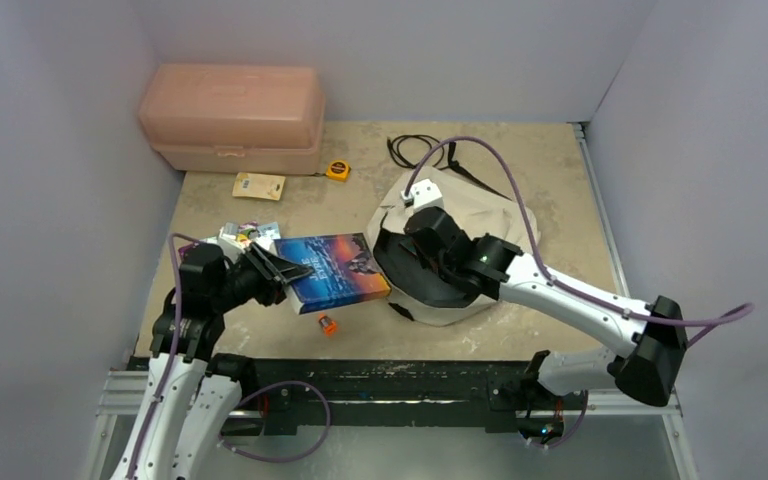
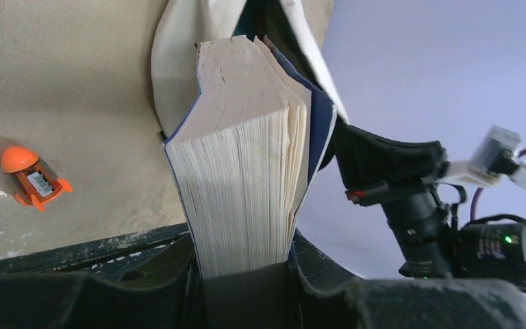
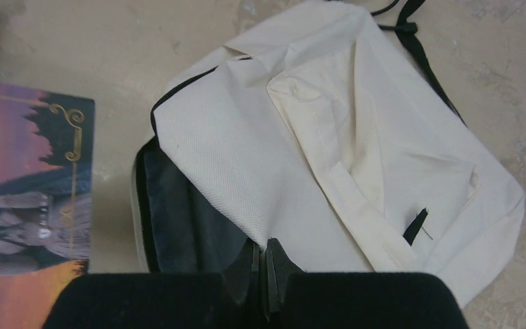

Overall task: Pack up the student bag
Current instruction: Place the book in the student bag.

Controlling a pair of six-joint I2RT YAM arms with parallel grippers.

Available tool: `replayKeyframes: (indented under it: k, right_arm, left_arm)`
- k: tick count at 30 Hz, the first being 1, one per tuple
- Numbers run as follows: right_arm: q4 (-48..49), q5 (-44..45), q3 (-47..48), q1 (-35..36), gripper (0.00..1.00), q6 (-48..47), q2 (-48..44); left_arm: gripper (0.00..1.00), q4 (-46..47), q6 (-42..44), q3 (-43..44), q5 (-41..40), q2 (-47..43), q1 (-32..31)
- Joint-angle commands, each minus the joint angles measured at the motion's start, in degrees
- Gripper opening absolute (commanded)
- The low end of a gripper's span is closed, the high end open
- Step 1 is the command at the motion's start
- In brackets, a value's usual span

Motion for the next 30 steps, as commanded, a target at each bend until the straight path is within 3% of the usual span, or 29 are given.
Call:
replayKeyframes:
  k: [1,8,15,20,25,30]
  right_arm:
    - [1.1,2.3,7.2,0.2,0.00,5.0,-4.0]
    - [1.1,1.2,10.3,0.1,0.00,7.9,-3.6]
    - [1.9,0.6,11.3,0.1,0.00,9.5,-2.4]
    - [1.7,0.9,11.9,0.1,0.00,9.4,-1.9]
    - [2.4,0.8,11.6,0.0,0.00,8.6,-2.1]
    - [2.4,0.0,12.5,-0.1,0.00,9.0,-1.9]
  left_arm:
    - [0.00,15.8,-7.0,0.3,5.3,0.1,-0.1]
    - [0.00,24.7,-12.1,-1.4,2.1,6.3,-5.4]
    - [0.00,23.0,-15.0,0.9,-12.8,11.6,-18.4]
    - [0.00,19.2,-16.2,2.9,-20.7,9.6,-24.7]
    - [0.00,21.9,-17.6,6.0,-16.4,11.8,-25.7]
    - [0.00,22.1,-17.7,10.8,-17.1,15.8,-27.6]
